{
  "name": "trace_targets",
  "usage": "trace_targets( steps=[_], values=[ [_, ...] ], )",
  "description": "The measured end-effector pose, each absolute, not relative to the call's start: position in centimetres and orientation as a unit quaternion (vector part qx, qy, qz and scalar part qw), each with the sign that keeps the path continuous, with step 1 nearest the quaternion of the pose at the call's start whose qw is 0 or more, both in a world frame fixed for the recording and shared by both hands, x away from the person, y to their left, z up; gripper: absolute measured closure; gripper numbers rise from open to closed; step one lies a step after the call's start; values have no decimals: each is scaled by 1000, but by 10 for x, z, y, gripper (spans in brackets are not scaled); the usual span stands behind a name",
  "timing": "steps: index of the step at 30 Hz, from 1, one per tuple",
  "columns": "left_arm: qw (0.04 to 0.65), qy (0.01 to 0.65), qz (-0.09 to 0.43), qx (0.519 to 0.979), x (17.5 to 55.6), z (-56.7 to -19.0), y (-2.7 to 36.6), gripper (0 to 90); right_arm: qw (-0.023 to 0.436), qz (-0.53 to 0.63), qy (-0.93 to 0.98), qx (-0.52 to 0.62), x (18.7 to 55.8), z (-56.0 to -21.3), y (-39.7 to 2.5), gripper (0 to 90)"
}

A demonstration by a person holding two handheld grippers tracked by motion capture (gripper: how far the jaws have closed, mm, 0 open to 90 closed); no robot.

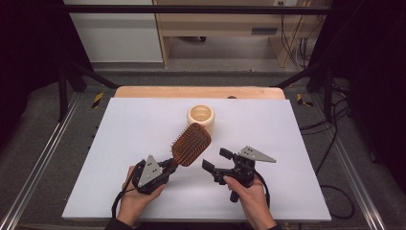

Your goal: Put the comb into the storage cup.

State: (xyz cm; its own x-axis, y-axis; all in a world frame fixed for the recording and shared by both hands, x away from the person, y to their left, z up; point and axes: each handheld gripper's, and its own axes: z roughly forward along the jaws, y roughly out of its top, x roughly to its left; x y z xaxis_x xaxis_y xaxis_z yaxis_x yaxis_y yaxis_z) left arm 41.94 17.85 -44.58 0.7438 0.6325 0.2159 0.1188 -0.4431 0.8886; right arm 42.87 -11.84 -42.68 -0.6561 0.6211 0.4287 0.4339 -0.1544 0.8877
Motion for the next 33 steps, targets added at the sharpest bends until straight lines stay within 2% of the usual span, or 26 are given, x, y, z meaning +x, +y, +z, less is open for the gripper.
trace_targets(
  steps=[14,33],
  values=[
    [477,227,279,802,417,-444,179,724,56,653,647,389,438,-411,-86,95],
    [477,220,281,803,416,-444,177,724,41,664,629,402,453,-403,-73,206]
  ],
)
